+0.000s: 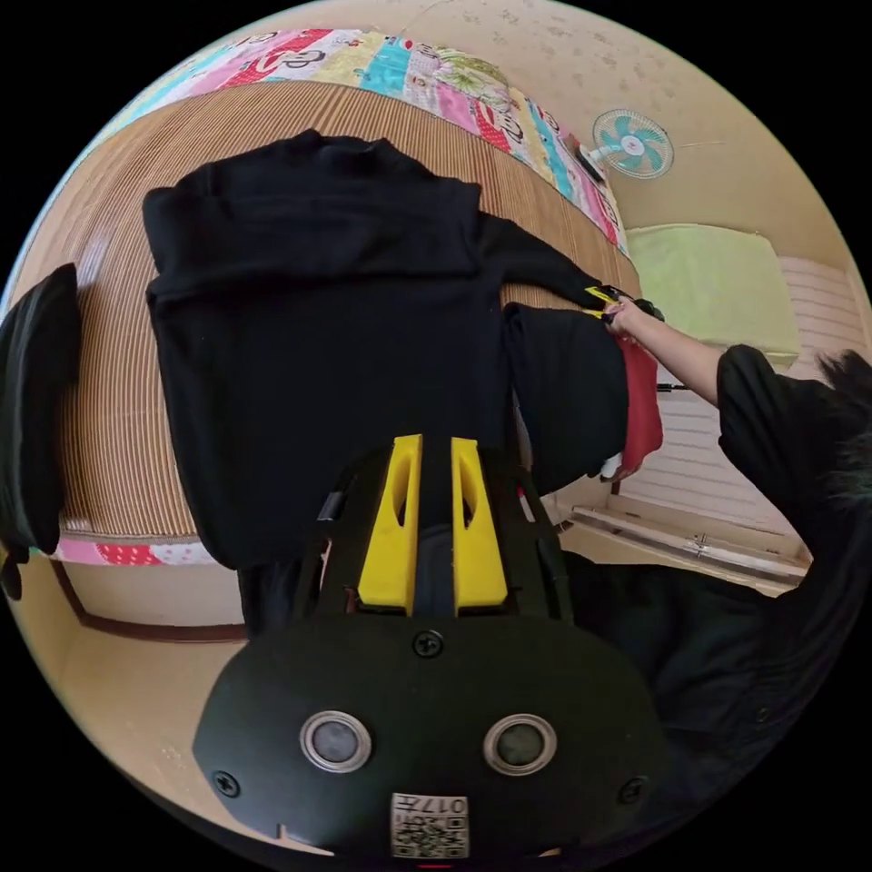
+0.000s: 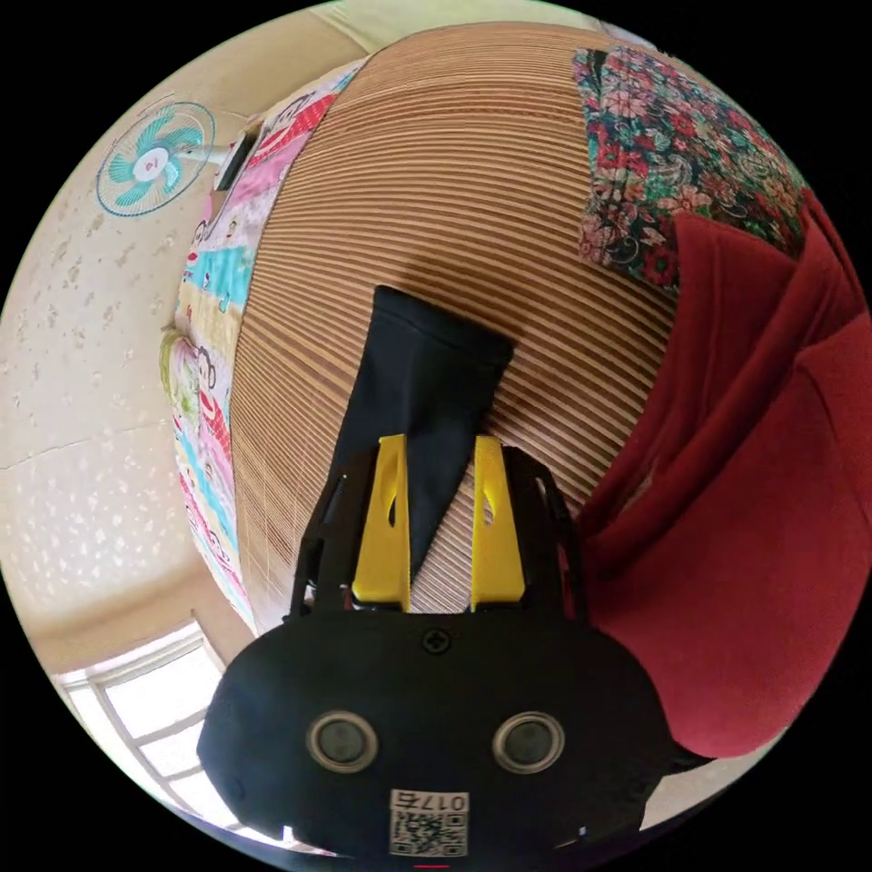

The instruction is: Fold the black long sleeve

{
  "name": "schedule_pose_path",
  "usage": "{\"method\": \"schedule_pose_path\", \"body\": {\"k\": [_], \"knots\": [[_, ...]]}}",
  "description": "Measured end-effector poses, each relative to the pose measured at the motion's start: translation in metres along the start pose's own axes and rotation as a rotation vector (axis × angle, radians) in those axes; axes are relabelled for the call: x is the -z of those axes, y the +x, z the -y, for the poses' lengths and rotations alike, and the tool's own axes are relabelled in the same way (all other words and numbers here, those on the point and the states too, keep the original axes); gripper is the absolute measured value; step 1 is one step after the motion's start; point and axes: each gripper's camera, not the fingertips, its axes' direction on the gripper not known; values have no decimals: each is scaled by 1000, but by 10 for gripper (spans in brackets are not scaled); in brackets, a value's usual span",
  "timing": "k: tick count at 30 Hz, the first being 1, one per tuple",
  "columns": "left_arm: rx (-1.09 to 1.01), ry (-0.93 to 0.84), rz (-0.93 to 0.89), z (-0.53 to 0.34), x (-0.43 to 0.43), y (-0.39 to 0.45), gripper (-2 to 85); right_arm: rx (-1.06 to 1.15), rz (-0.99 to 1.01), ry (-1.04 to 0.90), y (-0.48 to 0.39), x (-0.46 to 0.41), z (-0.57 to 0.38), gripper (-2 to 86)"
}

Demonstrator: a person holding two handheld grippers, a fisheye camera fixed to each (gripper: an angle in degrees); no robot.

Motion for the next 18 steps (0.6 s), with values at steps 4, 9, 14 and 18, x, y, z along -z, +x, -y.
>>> {"method": "schedule_pose_path", "body": {"k": [4, 9, 14, 18], "knots": [[88, 15, 13, -12, 9, -25, 57, 222, 165, 50, -60, 6, -49, 42], [160, 48, -34, -22, 18, -48, 51, 772, 482, -131, -204, 14, -283, 43], [177, 47, -25, -25, 15, -63, 52, 975, 343, -560, -214, -93, -500, 63], [240, 76, -34, -39, 26, -86, 54, 943, 244, -764, -128, -103, -565, 68]]}}
